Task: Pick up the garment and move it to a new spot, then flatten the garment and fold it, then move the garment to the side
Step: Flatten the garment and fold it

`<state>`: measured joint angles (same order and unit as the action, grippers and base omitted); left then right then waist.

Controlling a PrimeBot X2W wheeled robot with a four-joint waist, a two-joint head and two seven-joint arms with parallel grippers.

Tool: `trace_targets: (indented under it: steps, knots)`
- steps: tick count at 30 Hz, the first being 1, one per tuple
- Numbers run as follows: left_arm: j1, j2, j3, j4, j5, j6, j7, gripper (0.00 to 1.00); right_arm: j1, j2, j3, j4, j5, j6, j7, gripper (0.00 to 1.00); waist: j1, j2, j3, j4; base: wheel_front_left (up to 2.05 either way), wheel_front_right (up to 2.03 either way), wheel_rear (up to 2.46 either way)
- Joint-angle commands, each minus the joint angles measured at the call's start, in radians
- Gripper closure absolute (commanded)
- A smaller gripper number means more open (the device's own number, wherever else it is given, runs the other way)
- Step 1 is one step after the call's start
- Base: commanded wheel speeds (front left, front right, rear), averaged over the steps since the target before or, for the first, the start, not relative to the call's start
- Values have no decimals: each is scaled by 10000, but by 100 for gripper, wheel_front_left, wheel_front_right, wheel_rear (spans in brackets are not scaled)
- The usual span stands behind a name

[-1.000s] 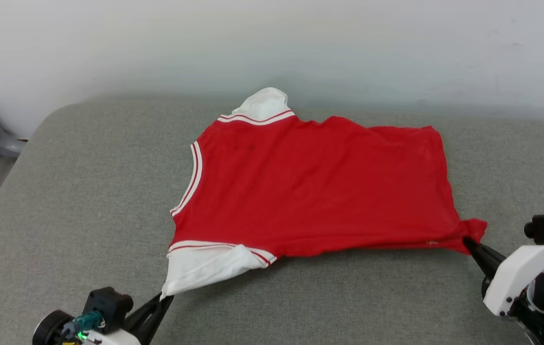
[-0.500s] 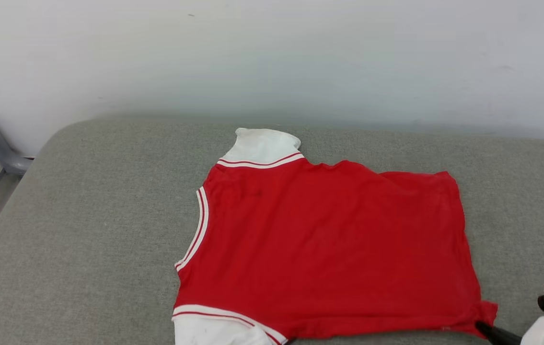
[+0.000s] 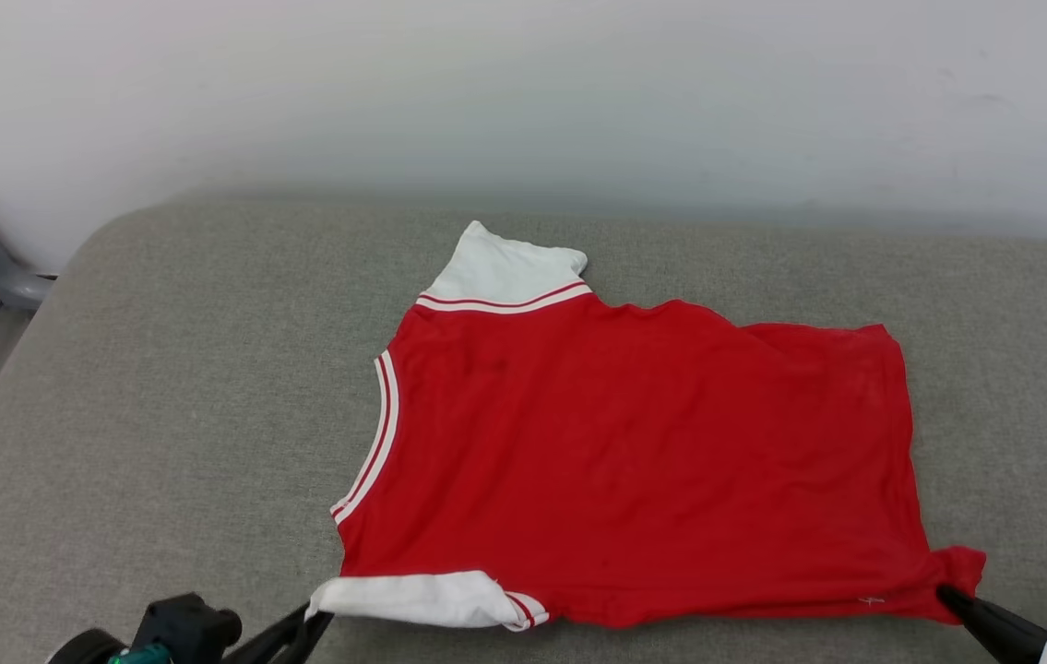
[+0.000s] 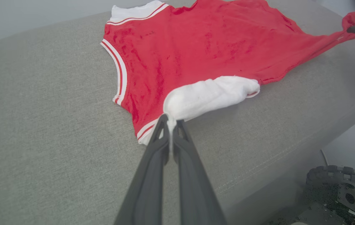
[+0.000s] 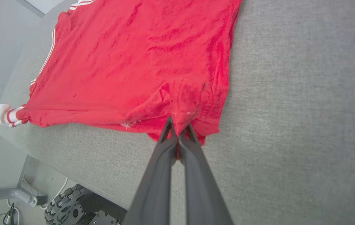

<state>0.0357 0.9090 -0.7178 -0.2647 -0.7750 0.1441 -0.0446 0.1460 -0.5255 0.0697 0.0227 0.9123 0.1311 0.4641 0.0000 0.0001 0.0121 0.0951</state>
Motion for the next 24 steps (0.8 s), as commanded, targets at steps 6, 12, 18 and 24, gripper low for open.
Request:
trace_targets:
  steps: [6, 12, 18, 24]
  knots:
    - [-1394, -216, 274, 300, 375, -388, 94, 100, -716, 674, -620, -509, -817, -8, 560, 100, 0, -1, 716, -127, 0, 0, 0]
    - [-2661, -640, 332, 1073, 556, -848, 287, 100, -1627, 1176, -762, -309, -1845, -8, 967, 100, 0, -1, 1301, -276, 0, 0, 0]
    - [-3612, -1039, 253, 2158, 676, -1304, 367, 100, -2468, 1376, -566, 176, -2490, -8, 1303, 100, 0, -1, 1752, -441, 0, 0, 0]
    - [-4238, -1364, 139, 3078, 705, -1665, 406, 100, -3016, 1452, -462, 544, -2711, -8, 1359, 100, 0, -1, 2045, -485, 0, 0, 0]
